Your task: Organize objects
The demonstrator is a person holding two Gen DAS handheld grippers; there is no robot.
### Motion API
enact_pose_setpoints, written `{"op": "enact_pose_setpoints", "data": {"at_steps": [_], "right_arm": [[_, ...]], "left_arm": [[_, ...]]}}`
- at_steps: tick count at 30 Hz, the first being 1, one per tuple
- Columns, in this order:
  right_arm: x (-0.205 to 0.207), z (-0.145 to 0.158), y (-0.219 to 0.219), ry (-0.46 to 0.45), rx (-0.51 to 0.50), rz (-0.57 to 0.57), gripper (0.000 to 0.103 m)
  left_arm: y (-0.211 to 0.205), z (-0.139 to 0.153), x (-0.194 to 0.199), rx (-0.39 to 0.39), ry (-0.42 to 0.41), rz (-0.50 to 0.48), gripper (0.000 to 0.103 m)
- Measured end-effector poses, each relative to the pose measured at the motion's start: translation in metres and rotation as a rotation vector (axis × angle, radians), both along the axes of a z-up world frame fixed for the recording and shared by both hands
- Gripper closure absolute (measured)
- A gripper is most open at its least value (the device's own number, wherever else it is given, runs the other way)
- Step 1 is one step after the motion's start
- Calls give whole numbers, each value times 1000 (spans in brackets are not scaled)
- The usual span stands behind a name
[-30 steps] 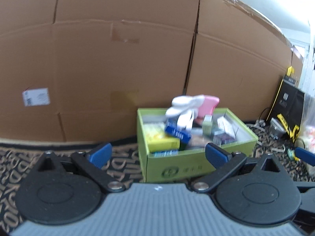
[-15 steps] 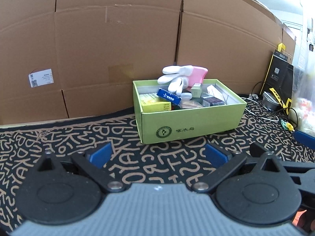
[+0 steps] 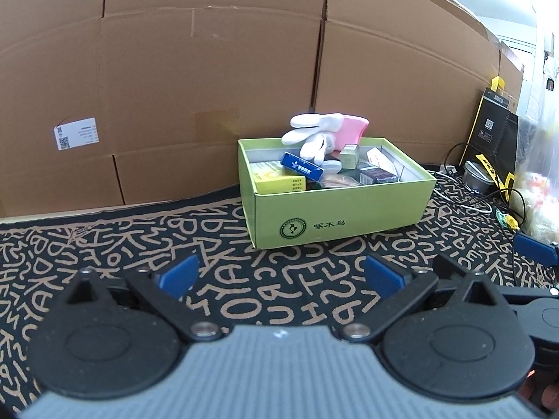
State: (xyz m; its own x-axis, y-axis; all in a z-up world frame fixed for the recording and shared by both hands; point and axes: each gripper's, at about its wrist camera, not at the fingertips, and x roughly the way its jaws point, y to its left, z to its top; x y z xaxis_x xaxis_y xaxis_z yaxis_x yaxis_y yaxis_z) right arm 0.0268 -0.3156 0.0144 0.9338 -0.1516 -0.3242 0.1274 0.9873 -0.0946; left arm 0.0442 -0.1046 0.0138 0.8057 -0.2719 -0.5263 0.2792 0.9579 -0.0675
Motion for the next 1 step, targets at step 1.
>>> {"op": "enact_pose_setpoints", "data": {"at_steps": [1], "right_arm": [[0,0,-1,1,0,1,0]], "left_arm": [[1,0,0,-1,1,5,0]]}}
